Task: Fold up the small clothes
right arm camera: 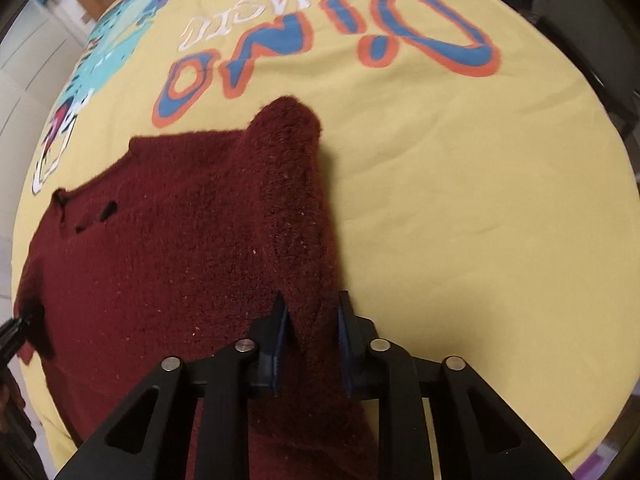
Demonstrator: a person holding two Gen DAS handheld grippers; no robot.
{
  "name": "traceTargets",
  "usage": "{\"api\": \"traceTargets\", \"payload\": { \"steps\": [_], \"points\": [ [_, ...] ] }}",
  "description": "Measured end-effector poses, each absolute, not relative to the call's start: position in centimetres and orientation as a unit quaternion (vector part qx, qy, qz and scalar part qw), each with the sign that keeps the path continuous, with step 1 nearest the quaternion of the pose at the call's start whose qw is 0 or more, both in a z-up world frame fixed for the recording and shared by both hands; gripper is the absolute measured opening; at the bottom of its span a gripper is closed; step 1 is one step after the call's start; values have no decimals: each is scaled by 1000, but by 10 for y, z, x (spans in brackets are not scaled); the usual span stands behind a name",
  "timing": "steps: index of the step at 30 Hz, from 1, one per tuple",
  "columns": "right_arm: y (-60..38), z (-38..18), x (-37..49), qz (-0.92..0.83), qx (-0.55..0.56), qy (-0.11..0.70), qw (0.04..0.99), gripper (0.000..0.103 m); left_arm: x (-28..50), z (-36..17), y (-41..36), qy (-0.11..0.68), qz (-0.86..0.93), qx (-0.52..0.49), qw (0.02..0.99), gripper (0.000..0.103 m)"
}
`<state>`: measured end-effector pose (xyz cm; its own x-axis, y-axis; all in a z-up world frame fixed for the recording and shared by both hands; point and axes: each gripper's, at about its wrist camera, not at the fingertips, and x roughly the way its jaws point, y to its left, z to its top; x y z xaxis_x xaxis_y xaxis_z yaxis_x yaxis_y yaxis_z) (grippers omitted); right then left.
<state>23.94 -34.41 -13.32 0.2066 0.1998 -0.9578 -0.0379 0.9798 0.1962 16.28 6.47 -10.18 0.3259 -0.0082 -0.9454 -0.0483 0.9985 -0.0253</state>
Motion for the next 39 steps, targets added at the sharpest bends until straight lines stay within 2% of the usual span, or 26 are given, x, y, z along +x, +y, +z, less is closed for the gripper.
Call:
{"api": "traceTargets", "payload": {
  "steps": [5,9,12,13,14,15,16,17,19,21,22,24,25,32,39],
  "points": [
    [-342,-130,230,57,0,621,782,18,155,-98,61,581,2,-24,814,11],
    [-345,-143,233,57,23,633,772,21,160,-116,64,594,11,-23,804,15],
    [-347,-140,233,34,24,629,776,46,162,-122,65,596,26,-22,802,24],
    [-346,-139,232,30,20,627,778,51,161,-121,63,595,27,-19,803,25],
    [-344,-136,229,30,15,624,781,52,161,-119,61,596,29,-11,802,33],
    [-343,-133,227,32,11,620,783,56,161,-119,60,598,36,-6,800,49],
    [-341,-130,225,33,8,618,785,64,161,-118,61,602,51,3,797,57],
    [-338,-123,220,35,1,612,790,67,161,-118,62,602,56,5,796,64],
    [-335,-111,210,45,-5,597,801,80,159,-114,67,599,57,-7,799,66],
    [-325,-94,201,57,-14,578,814,81,158,-107,73,597,70,-11,799,95],
    [-318,-86,196,63,-22,569,820,82,156,-102,73,592,75,-8,802,100],
    [-304,-75,190,77,-33,553,829,94,151,-88,69,575,73,2,815,101],
    [-293,-68,188,90,-37,544,833,103,150,-80,64,569,68,10,820,101],
    [-225,-57,190,142,-54,511,846,103,148,-46,22,524,13,29,851,102],
    [-209,-118,188,125,-79,548,823,103,167,-98,-9,549,-2,31,835,102]
  ]
}}
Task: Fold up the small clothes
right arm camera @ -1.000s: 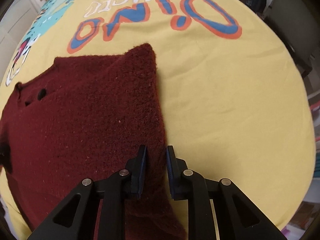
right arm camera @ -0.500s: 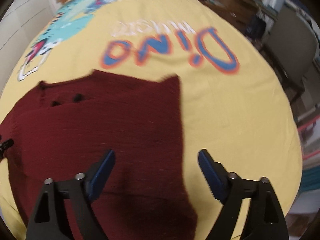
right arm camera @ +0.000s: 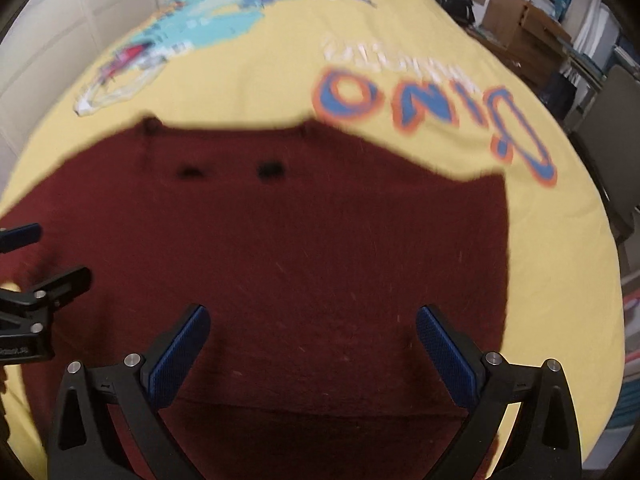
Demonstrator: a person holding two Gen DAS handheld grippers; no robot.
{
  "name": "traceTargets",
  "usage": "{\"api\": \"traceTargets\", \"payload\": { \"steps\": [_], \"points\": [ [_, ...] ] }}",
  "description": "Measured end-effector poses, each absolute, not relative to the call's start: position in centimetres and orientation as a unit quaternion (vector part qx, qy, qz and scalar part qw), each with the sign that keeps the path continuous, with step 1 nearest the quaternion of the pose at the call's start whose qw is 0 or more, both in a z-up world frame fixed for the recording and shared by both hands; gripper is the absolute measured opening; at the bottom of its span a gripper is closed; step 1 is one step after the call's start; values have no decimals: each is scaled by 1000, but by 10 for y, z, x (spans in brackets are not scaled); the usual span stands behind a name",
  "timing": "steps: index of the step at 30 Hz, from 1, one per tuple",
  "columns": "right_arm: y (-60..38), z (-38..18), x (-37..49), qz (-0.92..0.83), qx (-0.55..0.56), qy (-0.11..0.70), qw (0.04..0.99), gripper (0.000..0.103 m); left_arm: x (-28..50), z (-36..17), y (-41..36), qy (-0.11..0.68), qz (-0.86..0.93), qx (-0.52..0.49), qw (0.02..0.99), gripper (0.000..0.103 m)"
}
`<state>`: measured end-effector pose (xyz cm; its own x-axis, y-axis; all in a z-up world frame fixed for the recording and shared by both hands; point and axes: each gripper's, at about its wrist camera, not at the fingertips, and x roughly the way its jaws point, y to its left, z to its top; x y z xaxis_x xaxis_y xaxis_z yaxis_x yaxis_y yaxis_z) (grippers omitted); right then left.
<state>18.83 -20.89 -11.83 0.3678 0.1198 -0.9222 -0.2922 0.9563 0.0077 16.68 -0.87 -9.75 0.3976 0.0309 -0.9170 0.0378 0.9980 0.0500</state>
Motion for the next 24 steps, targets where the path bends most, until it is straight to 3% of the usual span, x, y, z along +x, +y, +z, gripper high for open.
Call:
{"api": "traceTargets", "payload": {
  "steps": [5,24],
  "points": [
    [-234,-146,184,118,-62,559,818,103,165,-140,2,573,8,22,820,102],
    [-259,-156,169,89,-32,536,839,103,149,-147,22,524,23,20,851,102]
  ]
}}
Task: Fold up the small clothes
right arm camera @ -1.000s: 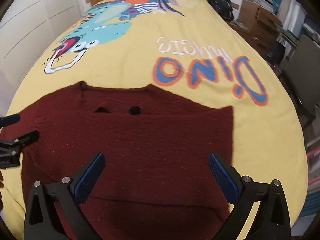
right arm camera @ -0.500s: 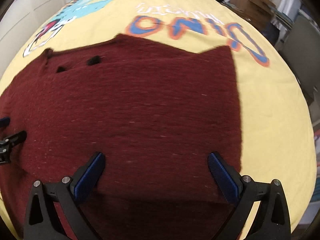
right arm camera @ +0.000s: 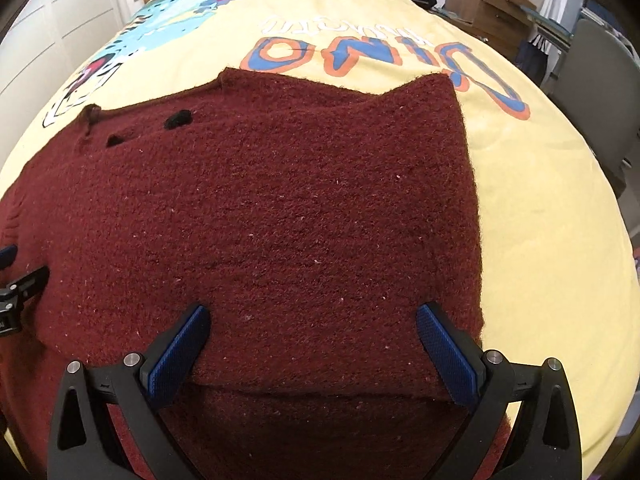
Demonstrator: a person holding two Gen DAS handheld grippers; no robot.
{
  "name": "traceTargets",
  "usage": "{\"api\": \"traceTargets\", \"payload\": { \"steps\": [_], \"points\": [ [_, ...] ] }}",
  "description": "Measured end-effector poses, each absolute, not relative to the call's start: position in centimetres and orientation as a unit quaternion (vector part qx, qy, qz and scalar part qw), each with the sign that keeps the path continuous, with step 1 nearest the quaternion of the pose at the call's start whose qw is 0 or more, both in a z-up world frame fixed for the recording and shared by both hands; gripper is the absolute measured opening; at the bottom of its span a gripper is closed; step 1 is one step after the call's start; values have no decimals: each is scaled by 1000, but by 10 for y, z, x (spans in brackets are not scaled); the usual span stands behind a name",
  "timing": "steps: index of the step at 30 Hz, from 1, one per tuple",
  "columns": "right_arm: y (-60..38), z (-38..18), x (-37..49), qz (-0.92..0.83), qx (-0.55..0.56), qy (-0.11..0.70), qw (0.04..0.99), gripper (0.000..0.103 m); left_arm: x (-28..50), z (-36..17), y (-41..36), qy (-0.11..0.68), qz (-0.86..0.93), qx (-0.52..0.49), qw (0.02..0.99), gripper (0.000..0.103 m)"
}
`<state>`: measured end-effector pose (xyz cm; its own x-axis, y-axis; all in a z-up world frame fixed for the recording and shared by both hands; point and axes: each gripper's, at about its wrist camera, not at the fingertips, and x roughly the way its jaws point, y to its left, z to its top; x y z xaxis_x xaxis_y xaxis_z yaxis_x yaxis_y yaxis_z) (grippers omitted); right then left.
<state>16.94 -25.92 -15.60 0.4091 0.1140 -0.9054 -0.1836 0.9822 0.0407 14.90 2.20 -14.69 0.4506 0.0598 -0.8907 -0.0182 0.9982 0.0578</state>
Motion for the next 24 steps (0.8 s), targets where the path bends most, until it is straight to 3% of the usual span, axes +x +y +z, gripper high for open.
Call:
{"api": "traceTargets", "payload": {
  "steps": [12,24],
  "points": [
    [-250,-136,172,78,-23,548,832,103,142,-139,20,533,16,6,846,102],
    [-231,-67,137,80,-52,502,860,103,108,-72,94,496,57,-41,865,102]
  ]
}}
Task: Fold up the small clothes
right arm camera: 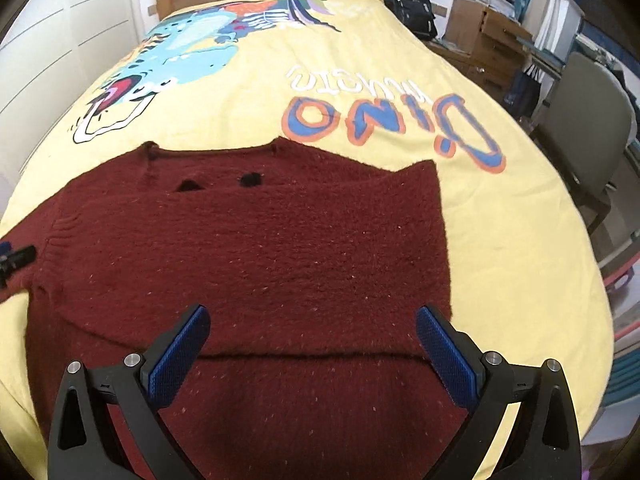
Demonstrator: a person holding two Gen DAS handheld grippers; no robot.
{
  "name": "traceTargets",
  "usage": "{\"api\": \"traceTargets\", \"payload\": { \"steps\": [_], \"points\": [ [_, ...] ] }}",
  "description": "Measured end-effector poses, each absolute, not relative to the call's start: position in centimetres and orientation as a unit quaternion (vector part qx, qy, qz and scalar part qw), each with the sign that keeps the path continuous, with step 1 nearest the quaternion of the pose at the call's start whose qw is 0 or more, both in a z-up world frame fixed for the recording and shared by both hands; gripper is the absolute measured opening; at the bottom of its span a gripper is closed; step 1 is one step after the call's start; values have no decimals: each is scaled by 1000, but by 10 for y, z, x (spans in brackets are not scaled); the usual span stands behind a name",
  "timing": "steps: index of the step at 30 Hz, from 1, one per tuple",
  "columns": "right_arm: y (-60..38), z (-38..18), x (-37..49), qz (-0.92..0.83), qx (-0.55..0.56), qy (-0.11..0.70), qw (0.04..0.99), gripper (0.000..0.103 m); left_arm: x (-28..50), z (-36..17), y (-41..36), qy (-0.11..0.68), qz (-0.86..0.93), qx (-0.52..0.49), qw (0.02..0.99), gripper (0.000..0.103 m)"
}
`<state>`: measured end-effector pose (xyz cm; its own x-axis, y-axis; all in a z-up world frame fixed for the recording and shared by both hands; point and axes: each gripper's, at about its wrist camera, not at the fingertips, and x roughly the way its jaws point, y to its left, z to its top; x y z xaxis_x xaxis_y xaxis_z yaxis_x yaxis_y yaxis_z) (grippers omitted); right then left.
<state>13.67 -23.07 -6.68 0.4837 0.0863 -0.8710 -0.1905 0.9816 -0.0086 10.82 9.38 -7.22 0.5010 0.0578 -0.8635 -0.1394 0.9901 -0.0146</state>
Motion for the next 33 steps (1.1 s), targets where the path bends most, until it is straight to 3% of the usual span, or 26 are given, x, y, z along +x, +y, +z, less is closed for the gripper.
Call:
{"api": "traceTargets", "payload": {
  "steps": [14,19,26,30,32,33],
  "points": [
    [-250,-63,96,48,-27,512,857,103,35,-70,288,504,241,-172,812,102],
    [-260,-71,90,36,-24,528,848,103,10,-82,337,504,292,-224,781,102],
    [-260,-73,90,28,-31,539,841,103,-21,-109,403,482,329,-375,720,101],
    [-257,-73,91,32,-37,539,841,103,-25,-119,414,484,332,-396,706,101],
    [-255,-74,92,35,-40,541,839,103,-28,-117,415,485,332,-388,710,94],
    [-254,-75,93,36,-39,542,839,103,-26,-116,412,487,335,-380,712,83]
  ]
}}
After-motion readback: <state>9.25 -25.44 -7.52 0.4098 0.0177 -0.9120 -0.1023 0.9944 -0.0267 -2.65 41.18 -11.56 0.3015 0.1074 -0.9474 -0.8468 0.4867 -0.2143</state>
